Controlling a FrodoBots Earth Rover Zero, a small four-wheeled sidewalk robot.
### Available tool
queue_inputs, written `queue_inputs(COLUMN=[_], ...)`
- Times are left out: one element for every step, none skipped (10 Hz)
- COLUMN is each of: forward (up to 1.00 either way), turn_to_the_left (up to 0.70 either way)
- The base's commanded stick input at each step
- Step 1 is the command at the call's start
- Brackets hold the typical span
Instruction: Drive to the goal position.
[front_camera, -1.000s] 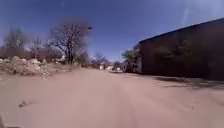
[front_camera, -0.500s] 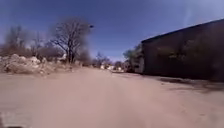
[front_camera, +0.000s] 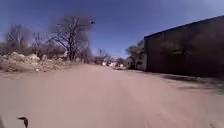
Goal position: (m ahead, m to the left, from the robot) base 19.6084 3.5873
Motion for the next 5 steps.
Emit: queue_inputs(forward=[1.00,1.00,1.00,1.00,1.00], turn_to_the_left=[0.00,0.00,0.00,0.00,0.00])
